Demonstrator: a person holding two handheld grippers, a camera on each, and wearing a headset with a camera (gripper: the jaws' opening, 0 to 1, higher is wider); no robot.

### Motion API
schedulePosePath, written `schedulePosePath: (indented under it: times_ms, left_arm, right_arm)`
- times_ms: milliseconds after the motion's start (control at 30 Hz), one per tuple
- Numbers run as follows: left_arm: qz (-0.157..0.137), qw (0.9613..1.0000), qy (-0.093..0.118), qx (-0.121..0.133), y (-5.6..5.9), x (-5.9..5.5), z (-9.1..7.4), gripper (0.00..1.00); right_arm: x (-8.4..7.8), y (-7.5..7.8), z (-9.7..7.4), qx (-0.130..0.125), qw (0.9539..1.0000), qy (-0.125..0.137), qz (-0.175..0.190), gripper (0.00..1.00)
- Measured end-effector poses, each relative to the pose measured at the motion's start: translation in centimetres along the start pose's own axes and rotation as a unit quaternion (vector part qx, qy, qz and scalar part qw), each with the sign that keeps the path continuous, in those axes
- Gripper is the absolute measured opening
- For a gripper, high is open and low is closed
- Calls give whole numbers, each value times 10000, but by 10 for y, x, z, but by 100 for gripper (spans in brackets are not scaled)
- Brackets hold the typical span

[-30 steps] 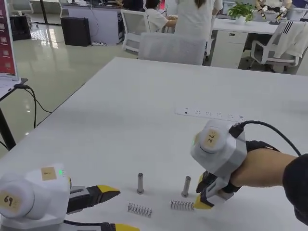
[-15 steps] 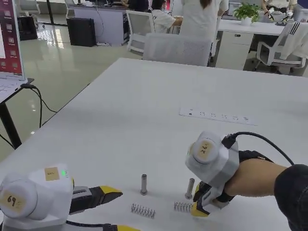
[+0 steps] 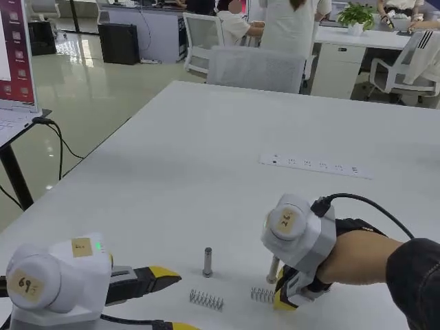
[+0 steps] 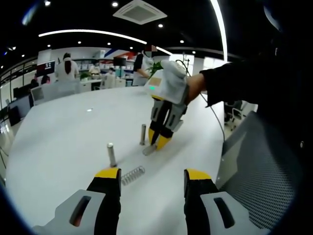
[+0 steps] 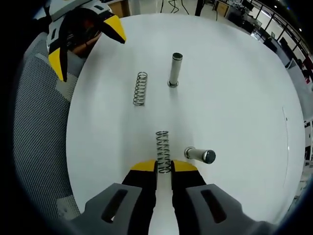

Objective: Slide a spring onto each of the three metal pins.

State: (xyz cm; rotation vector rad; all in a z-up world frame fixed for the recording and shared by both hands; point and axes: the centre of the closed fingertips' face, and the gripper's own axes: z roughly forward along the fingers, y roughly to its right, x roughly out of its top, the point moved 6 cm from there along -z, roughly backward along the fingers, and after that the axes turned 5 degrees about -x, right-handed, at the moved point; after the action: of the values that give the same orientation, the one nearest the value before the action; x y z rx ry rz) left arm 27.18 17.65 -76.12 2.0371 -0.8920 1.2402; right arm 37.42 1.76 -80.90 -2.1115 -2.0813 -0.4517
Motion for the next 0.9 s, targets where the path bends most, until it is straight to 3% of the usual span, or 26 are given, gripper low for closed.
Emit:
schedulePosePath:
  times_ms: [400, 633, 900]
  left_arm:
    - [189, 9996, -98, -203, 6, 5, 5, 44]
    - [484, 9971, -300, -514, 10, 14, 14, 41]
    - [770, 9931, -356, -816, 14, 29, 29, 38]
  right_arm:
    - [-4, -13, -17, 119, 9997, -185, -132, 8]
    - [1, -21, -38, 175, 9997, -65, -140, 8]
    - [8, -28, -62, 129, 9996, 38, -264, 8]
